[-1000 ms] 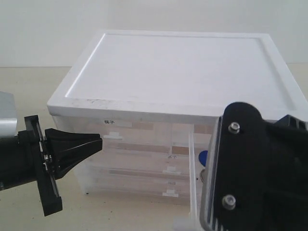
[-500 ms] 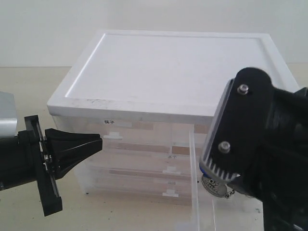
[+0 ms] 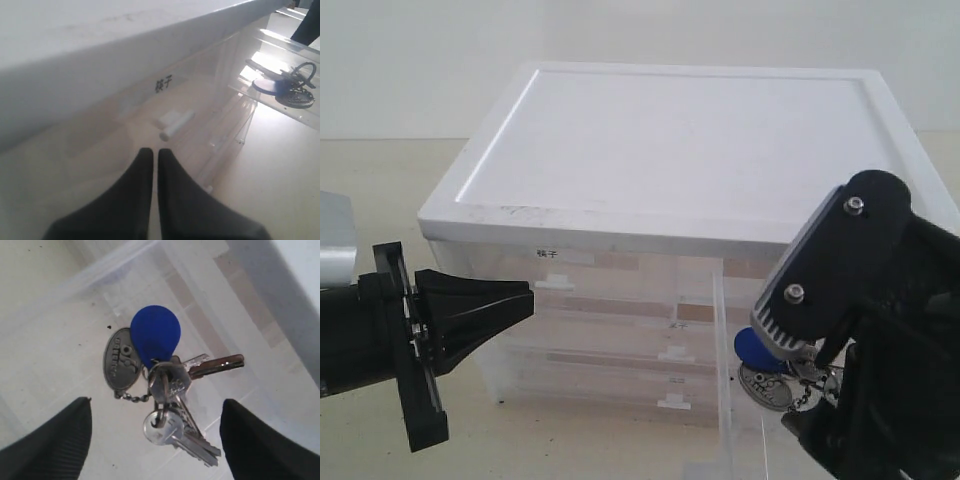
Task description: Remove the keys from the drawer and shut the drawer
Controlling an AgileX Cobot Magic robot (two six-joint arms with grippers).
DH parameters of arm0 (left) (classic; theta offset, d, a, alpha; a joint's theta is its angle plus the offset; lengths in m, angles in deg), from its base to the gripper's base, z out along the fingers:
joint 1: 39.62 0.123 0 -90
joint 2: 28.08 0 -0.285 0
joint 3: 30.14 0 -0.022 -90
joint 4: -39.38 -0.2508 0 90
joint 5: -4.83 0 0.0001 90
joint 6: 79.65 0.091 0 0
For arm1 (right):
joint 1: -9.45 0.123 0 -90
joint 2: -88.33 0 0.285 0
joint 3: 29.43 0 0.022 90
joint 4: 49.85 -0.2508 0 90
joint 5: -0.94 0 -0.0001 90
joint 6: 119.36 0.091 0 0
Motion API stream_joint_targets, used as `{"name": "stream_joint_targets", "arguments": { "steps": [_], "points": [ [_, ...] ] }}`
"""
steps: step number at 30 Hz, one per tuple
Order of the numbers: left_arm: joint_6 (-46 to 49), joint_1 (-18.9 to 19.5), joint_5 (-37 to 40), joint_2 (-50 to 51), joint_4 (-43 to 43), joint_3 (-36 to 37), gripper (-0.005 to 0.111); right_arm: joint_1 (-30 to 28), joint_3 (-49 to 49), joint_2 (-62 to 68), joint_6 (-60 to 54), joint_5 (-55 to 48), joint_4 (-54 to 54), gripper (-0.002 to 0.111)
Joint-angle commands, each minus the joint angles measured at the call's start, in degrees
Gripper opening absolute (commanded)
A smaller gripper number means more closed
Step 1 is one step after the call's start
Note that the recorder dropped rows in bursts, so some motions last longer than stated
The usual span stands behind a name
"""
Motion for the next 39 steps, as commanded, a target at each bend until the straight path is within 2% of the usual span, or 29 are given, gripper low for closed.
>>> {"name": "stream_joint_targets", "arguments": {
  "steps": [1,5,9,11,12,13,23,30,39],
  "points": [
    [-0.64,-0.12,0.05,0.20,-0.36,-0.19,0.005,0.00,0.89,-0.06,3.69,2.44,4.60,0.066],
    [-0.64,-0.12,0.05,0.20,-0.24,-0.19,0.005,0.00,1.27,3.06,4.26,2.97,3.15,0.065],
    [-0.64,-0.12,0.05,0.20,-0.24,-0.19,0.005,0.00,2.16,8.65,4.26,4.33,4.44,0.049],
    [-0.64,-0.12,0.05,0.20,-0.24,-0.19,0.005,0.00,2.16,8.64,4.15,5.48,5.91,0.032],
    [-0.64,-0.12,0.05,0.20,0.02,-0.19,0.005,0.00,2.16,8.51,3.62,5.26,7.62,0.013],
    [-0.64,-0.12,-0.05,0.20,0.02,-0.19,0.005,0.00,2.16,8.51,3.62,4.55,8.67,0.001],
    [-0.64,-0.12,-0.69,0.20,0.02,-0.19,0.005,0.00,-3.19,7.64,0.62,-0.24,9.69,0.000],
    [-0.64,-0.12,-0.58,0.20,0.02,-0.19,0.005,0.14,-4.12,-0.47,-0.93,-0.45,9.32,0.000],
    [-0.64,-0.12,-0.46,0.20,0.02,-0.19,0.005,0.14,-7.92,-8.01,-7.79,-0.18,2.20,0.000]
  ]
}}
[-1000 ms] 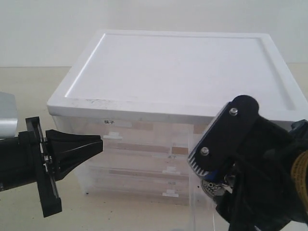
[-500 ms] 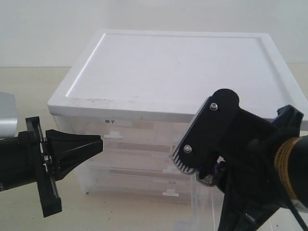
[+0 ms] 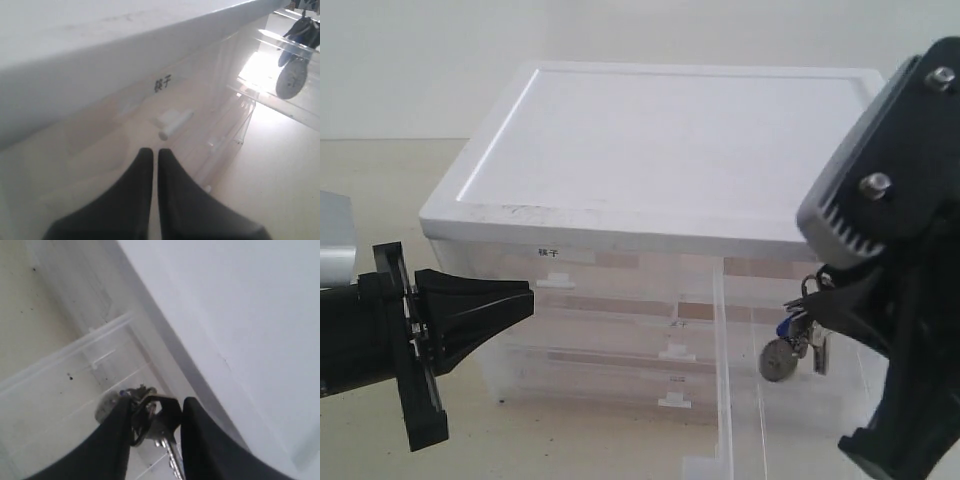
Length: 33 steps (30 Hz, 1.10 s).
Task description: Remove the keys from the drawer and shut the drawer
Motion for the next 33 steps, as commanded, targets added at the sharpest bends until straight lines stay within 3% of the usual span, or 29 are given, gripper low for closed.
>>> {"name": "stream_joint_targets", "arguments": {
  "steps": [1,7,11,17,24,30,33],
  "points": [
    [-0.42,-0.12,-0.46,0.20,0.02,-0.19,0.005,-0.21,-3.86,-2.59,-3.88,0.17,-3.36,0.000],
    [-0.42,-0.12,-0.64,0.20,0.02,-0.19,0.005,-0.21,-7.95,-2.95,-8.44,2.37,-8.03,0.000],
    [0.15,-0.12,-6.96,-0.61,-0.21,2.23,0.005,-0.21,-8.88,-2.95,-9.35,6.44,-9.59,0.000],
    [1.35,-0.12,-6.96,-7.19,0.15,6.28,0.005,-0.21,-10.06,-2.82,-10.00,8.30,-10.48,0.000],
    [-4.15,-0.12,-6.96,-23.97,4.19,9.42,0.005,-0.21,-10.06,1.60,-12.02,11.66,-13.23,0.000],
    [-7.67,-0.12,-6.83,-41.66,18.55,12.89,0.005,-0.21,-10.06,7.74,-12.82,16.07,-13.23,0.000],
    [-8.14,-0.12,-0.03,-50.45,25.49,14.39,0.005,-0.21,-10.06,10.19,-12.95,18.33,-13.34,0.000]
  ]
}}
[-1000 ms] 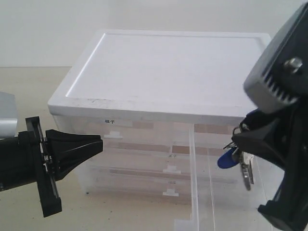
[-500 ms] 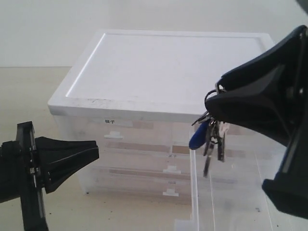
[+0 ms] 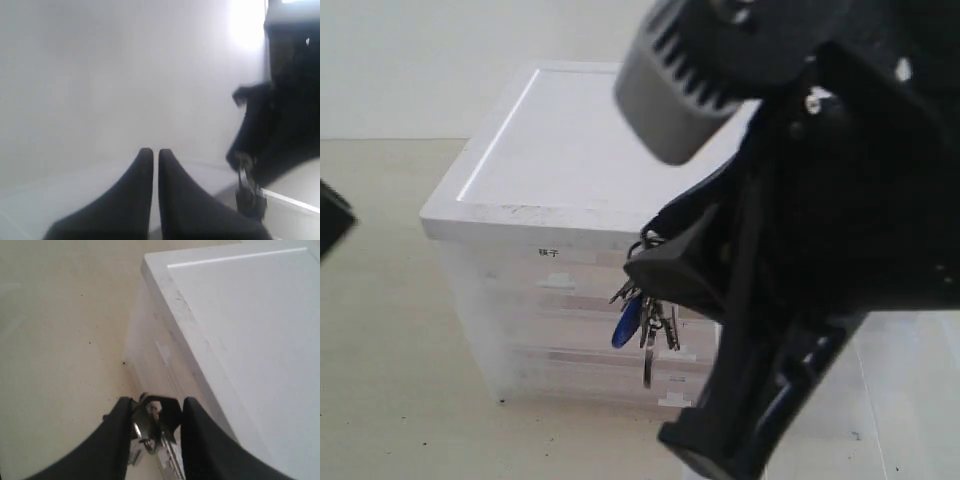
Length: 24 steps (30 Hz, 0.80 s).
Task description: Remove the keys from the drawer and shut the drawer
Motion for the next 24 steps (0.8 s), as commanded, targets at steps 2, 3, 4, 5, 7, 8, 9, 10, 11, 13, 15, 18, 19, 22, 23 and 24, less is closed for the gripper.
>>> {"name": "stream_joint_targets", "arguments": {
  "steps": [2,3,4,5,7,8,9,10,11,13,15,18,19,22,23,24],
  "points": [
    [-1.30,-0.12,11.58,-15.12,11.18,1.91,0.005,-0.21,-0.50,4.02,-0.84,4.43,0.51,0.000],
    [-1.30,-0.12,14.08,-17.10,11.42,1.91,0.005,-0.21,-0.50,4.83,-0.84,4.90,0.77,0.000],
    [-1.30,-0.12,17.66,-19.43,11.42,1.91,0.005,-0.21,-0.50,5.51,-0.84,5.47,0.88,0.000],
    [-1.30,-0.12,21.29,-21.60,11.16,1.91,0.005,-0.21,-0.50,6.52,-0.84,6.42,0.87,0.000],
    [-1.30,-0.12,27.90,-25.41,11.16,1.91,0.005,-0.21,-0.50,8.42,-0.84,8.39,0.87,0.000],
    [-1.30,-0.12,30.59,-26.74,11.16,1.91,0.005,-0.21,-0.50,9.38,-0.84,9.04,1.00,0.000],
    [-1.69,-0.12,32.41,-28.25,11.16,1.91,0.005,-0.21,-0.50,10.10,-0.84,9.39,1.40,0.000],
    [-2.44,-0.12,34.57,-29.57,11.16,1.91,0.005,-0.21,-0.50,11.07,-0.84,9.39,2.64,0.000],
    [-2.60,-0.12,35.70,-30.77,11.16,1.91,0.005,-0.36,-0.50,11.96,-0.72,8.76,3.48,0.000],
    [-2.60,-0.12,37.76,-32.75,11.16,1.91,0.005,-0.36,-0.50,13.90,-0.02,7.80,5.11,0.000],
    [-2.60,-0.12,38.62,-33.71,11.16,1.91,0.005,-0.36,-0.50,15.59,0.27,6.77,5.95,0.000],
    [-2.60,-0.12,38.96,-34.06,11.16,1.91,0.005,-0.36,-0.50,18.00,0.50,6.20,6.66,0.000],
    [-2.60,-0.12,38.96,-34.06,11.16,1.91,0.005,-0.36,-0.50,18.72,0.50,6.20,6.66,0.000],
    [-2.60,-0.12,39.37,-34.06,11.16,1.91,0.005,-0.36,-0.50,20.25,0.96,5.37,6.66,0.000],
    [-2.60,-0.12,39.52,-34.06,11.16,1.91,0.005,-0.36,-0.50,20.67,0.96,4.94,6.66,0.000],
    [-2.60,-0.12,39.66,-34.06,11.16,1.91,0.005,-0.36,-0.50,21.23,0.96,4.57,6.90,0.000]
  ]
}}
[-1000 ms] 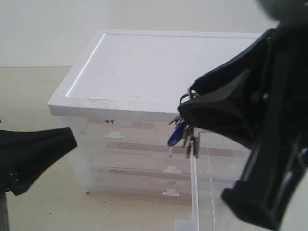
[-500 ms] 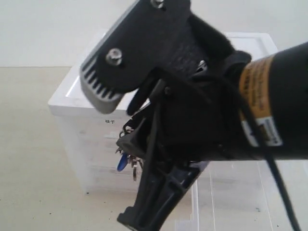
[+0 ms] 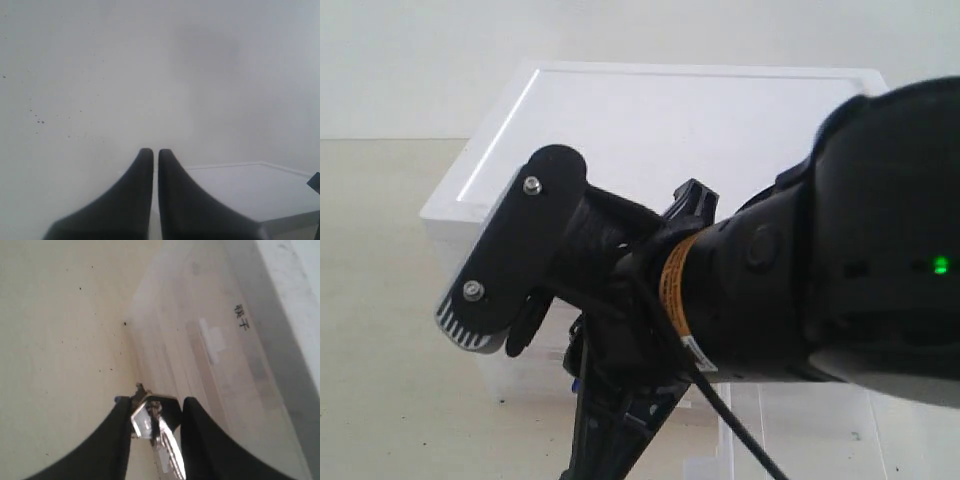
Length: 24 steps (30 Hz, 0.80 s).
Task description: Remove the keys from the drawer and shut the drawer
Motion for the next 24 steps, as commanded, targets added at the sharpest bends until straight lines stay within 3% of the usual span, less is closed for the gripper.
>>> {"name": "stream_joint_targets", "arguments": {
  "steps": [1,16,18,22,24],
  "points": [
    [-0.57,-0.12,1.20,-0.36,0.45,0.28,0.005,-0.17,-0.50,1.35,0.46,-1.27,1.13,0.000],
    [-0.57,-0.12,2.89,-0.36,0.45,0.28,0.005,-0.17,-0.50,1.35,2.16,-6.13,3.41,0.001],
    [-0.57,-0.12,3.02,-0.36,0.45,0.28,0.005,-0.17,-0.50,1.35,2.29,-6.21,3.50,0.007],
    [-0.71,-0.12,3.01,-0.36,0.45,0.28,0.005,-0.17,-0.50,1.35,6.27,-6.34,6.65,0.035],
    [-1.25,-0.12,3.01,-0.36,0.45,0.28,0.005,-0.17,-0.50,1.35,9.14,-6.34,8.68,0.042]
  ]
}}
